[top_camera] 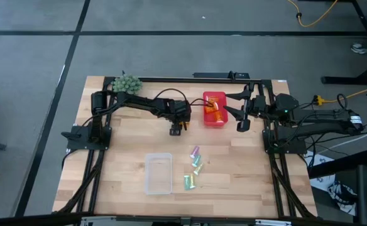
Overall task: Pick and place medicine bottles into bin by pill shape (circle, oval)
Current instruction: Put the large orange pill bottle into the red bin
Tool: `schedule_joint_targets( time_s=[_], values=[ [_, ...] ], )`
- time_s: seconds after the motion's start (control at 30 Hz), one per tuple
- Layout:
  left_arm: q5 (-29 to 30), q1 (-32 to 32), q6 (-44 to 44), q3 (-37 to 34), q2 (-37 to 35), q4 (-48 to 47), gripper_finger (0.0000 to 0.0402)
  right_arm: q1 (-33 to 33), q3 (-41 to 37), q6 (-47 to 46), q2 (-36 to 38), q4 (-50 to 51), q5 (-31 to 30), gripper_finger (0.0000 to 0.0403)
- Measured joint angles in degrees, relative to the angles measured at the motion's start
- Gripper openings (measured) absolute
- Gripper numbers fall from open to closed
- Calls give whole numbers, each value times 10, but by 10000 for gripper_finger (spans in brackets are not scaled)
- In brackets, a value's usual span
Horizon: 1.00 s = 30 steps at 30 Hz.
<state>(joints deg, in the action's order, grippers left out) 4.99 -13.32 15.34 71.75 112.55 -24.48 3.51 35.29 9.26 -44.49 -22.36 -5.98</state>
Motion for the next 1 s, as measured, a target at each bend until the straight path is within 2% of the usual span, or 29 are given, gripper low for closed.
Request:
schedule_joint_targets(
  time_s=[0.17,0.33,0.43,0.67,0.83,1.0],
  values=[
    [14,0,-15,13,-18,-8,178,0,0,0,0,2,0,217],
    [50,-5,-17,61,-42,-4,173,0,0,0,0,3,0,217],
    [53,-15,-17,90,-42,23,173,0,0,0,0,1,0,217],
    [-34,-37,-28,101,-31,193,173,0,0,-1,0,-1,0,217],
    [-71,-39,-47,100,-8,245,173,0,0,-1,0,-4,0,217],
    [-76,-30,-48,132,26,266,173,0,0,0,0,-6,0,217]
  ],
)
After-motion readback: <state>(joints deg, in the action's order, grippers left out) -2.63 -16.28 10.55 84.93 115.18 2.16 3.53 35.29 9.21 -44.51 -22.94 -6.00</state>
